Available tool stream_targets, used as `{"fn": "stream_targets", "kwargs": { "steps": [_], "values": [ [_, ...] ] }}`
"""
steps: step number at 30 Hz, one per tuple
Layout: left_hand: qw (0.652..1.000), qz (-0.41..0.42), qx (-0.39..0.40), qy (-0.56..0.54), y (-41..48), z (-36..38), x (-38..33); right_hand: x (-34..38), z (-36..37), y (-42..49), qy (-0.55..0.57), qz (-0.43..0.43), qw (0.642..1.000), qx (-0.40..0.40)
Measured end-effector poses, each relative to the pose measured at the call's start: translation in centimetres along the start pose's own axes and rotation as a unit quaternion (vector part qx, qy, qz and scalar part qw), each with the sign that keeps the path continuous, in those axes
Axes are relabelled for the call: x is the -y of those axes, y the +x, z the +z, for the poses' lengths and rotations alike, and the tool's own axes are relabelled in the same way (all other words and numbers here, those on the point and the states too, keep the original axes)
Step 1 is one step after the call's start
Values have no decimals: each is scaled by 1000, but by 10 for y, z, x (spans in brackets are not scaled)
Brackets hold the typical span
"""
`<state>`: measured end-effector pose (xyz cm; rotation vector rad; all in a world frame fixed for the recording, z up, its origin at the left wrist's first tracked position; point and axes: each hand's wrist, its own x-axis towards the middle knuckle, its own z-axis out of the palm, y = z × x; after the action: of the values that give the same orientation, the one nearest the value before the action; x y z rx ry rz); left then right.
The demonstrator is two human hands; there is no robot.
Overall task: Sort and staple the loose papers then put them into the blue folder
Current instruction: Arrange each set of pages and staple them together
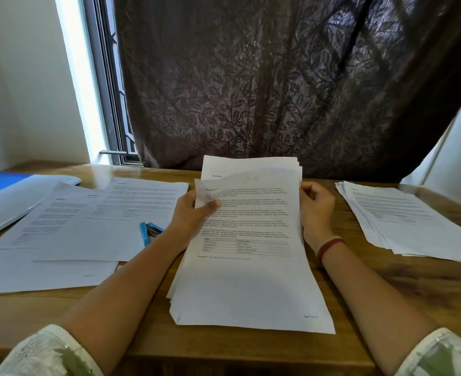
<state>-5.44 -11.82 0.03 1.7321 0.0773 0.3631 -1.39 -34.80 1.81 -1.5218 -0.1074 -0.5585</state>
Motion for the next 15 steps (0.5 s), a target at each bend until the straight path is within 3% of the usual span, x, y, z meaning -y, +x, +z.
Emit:
{"fn": "stream_targets", "kwargs": {
  "steps": [3,8,15],
  "values": [
    [1000,5,-1,6,1,1,1,5,-2,3,55,78,993,69],
    [998,26,-40,30,0,1,-2,5,-11,9,137,108,938,301],
    [998,39,-48,-24,0,-2,-4,5,-12,10,120,111,938,306]
  ]
}}
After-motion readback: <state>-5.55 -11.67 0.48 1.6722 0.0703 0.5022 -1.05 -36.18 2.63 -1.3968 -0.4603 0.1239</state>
